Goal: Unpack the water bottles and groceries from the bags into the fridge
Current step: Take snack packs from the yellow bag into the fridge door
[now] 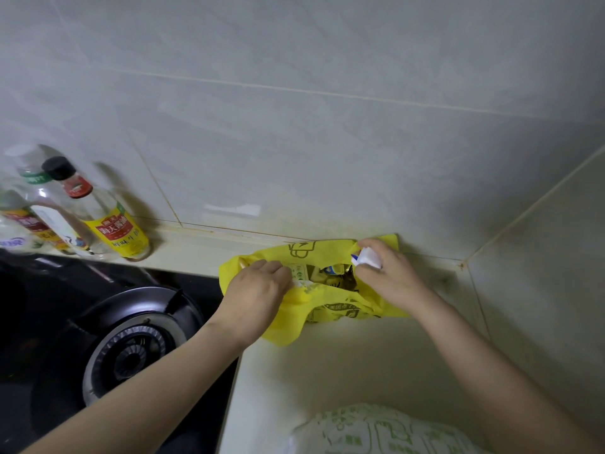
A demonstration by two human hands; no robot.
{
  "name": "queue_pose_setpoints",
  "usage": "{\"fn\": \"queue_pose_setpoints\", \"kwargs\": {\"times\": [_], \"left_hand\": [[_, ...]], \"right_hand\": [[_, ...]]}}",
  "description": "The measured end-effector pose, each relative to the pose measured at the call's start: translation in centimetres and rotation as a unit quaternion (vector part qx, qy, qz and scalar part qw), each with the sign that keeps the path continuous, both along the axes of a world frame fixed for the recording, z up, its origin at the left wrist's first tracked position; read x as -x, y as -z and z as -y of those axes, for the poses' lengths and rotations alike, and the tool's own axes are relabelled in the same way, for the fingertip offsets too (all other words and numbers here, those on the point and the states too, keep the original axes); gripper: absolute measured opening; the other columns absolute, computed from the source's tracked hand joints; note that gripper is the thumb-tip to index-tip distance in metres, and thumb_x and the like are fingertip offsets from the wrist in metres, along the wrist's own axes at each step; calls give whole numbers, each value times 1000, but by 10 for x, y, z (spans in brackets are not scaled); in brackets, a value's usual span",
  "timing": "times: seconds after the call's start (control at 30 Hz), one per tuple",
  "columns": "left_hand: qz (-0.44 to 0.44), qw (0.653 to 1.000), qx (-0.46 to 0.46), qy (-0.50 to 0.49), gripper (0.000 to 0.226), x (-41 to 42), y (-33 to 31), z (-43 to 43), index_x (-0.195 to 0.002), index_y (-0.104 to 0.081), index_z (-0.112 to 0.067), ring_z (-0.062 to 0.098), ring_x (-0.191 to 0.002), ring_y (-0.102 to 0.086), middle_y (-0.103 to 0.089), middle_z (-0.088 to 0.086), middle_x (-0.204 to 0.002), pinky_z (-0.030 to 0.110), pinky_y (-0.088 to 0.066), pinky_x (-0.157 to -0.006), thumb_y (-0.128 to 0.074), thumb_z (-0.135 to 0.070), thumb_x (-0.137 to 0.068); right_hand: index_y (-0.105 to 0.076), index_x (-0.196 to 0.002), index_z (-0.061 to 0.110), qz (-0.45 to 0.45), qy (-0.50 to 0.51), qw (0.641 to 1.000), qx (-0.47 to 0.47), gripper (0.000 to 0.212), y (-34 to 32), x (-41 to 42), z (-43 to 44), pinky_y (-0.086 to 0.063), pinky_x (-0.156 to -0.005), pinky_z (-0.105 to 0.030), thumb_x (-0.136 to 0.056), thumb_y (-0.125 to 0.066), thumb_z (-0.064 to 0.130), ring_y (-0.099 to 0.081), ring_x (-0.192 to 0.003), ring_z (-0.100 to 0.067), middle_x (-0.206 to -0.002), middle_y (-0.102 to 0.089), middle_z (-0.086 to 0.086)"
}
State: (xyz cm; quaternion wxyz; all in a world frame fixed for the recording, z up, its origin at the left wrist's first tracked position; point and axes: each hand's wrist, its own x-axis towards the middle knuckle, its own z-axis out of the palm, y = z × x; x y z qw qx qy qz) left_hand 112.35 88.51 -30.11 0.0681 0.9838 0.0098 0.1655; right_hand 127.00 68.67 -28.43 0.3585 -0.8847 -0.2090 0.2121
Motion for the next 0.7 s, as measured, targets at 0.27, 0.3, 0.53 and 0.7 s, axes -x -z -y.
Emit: {"fn": "queue_pose_setpoints", "kwargs": {"times": [0.27, 0.3, 0.53, 0.7], "left_hand": [[-19, 989, 88, -113, 25, -18, 2, -25, -70, -54, -9, 32, -63, -53, -58, 8, -66, 30, -29, -53, -53, -22, -91], [-18, 989, 93, -116, 26, -18, 3, -26, -70, -53, -9, 32, -62, -53, -58, 9, -66, 30, -28, -53, -51, -23, -92], [-24, 997, 67, -32, 34, -3, 4, -11, -66, -55, -13, 26, -53, -52, -56, 1, -57, 30, -37, -42, -38, -34, -87], [-43, 998, 45, -19, 29, -1, 5, -10, -63, -53, -15, 26, -50, -52, -55, 1, -55, 29, -36, -41, -44, -31, -85]], "right_hand": [[-53, -104, 34, 19, -5, 1000, -24, 32, -12, -11, -15, -47, -70, -30, -75, -64, 27, -57, -88, -19, -108, -57, -4], [-53, -102, 34, 12, -13, 1000, -19, 30, -13, -8, -15, -47, -66, -29, -76, -64, 25, -57, -84, -18, -104, -57, -3], [-55, -88, 35, -72, -75, 995, 0, 27, -16, 23, -14, -40, -51, -22, -61, -55, 35, -50, -61, -8, -84, -59, 11], [-58, -90, 35, -136, -136, 980, 46, 28, -9, 50, -9, -39, -53, -18, -62, -59, 36, -49, -61, -2, -83, -57, 14]]}}
